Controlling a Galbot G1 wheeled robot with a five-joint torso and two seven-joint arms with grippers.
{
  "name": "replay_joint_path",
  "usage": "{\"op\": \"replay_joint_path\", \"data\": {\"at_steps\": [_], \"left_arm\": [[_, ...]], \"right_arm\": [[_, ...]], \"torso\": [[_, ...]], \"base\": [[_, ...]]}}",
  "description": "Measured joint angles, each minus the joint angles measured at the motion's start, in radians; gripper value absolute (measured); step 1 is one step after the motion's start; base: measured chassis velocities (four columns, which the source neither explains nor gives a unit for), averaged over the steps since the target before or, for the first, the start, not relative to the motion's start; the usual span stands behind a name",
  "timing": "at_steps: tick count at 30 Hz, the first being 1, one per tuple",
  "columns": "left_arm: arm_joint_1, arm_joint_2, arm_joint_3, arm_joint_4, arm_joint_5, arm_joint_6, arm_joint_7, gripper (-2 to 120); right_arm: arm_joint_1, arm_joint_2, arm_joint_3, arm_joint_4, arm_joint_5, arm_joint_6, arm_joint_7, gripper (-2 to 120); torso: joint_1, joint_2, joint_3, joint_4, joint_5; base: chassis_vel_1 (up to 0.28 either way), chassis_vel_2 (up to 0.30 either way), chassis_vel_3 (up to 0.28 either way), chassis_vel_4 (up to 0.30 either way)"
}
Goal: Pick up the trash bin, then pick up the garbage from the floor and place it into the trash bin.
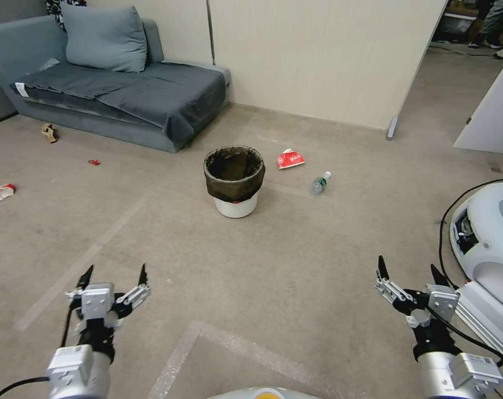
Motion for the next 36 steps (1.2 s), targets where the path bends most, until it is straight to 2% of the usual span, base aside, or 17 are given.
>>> {"op": "replay_joint_path", "data": {"at_steps": [20, 36], "left_arm": [[-0.005, 0.001, 0.006, 0.006, 0.002, -0.011, 0.004, 100], [0.004, 0.003, 0.009, 0.007, -0.003, -0.021, 0.022, 100]], "right_arm": [[-0.001, -0.006, -0.005, -0.013, -0.011, 0.013, -0.013, 100], [-0.014, -0.001, -0.009, -0.018, -0.024, 0.046, -0.023, 100]], "torso": [[0.0, 0.0, 0.0, 0.0, -0.0001], [0.0, 0.0, 0.0, 0.0, -0.0001]], "base": [[-0.008, 0.01, 0.01, -0.012], [-0.113, 0.098, 0.112, -0.102]]}}
